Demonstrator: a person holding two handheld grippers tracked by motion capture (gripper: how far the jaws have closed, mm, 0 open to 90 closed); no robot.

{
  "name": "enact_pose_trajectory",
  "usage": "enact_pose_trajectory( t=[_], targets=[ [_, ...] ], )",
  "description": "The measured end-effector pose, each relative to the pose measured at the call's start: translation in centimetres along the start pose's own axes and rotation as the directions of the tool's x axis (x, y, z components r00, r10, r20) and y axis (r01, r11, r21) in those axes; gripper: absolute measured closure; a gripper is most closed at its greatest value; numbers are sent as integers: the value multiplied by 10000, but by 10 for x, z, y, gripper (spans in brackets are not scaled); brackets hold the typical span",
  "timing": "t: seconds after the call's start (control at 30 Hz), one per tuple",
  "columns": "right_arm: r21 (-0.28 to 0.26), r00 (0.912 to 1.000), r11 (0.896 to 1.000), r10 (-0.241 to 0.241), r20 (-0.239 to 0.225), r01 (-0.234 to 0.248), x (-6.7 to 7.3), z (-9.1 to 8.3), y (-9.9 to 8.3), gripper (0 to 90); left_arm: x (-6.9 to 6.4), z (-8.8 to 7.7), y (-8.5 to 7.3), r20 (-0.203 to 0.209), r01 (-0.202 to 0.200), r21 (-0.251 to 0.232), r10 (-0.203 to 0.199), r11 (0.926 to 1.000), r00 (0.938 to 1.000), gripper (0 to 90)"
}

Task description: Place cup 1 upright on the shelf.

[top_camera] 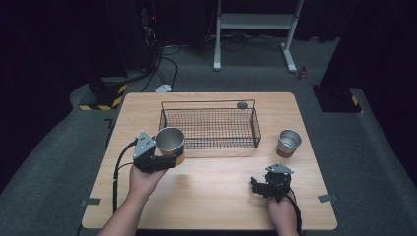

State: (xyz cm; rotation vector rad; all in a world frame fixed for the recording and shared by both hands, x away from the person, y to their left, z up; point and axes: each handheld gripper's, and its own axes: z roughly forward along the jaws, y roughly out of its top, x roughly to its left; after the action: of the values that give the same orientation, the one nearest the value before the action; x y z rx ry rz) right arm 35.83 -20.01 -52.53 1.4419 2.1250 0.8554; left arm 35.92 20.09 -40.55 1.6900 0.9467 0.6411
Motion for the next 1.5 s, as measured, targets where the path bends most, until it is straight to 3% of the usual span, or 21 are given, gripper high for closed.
enact_pose_trajectory(
  t=[0.43,0.5,0.8,1.1,1.5],
  targets=[
    [-5,10000,10000,-44,-29,44,0,0,0,85,9,13,12,-122,107,-97,-108,9999,9999,139],
    [-7,10000,10000,-48,-29,48,0,0,0,85,12,16,13,-93,265,-178,-267,9995,9996,139],
    [-6,10000,10000,-46,-29,46,0,0,0,85,19,27,15,-349,168,-14,-169,9999,9993,139],
    [-6,10000,10000,-52,-30,52,0,0,0,85,30,43,18,-269,549,-88,-551,9985,9981,139],
    [-23,9999,9999,-119,-50,119,0,0,0,85,30,62,30,-465,332,116,-326,9994,9984,139]
  ],
)
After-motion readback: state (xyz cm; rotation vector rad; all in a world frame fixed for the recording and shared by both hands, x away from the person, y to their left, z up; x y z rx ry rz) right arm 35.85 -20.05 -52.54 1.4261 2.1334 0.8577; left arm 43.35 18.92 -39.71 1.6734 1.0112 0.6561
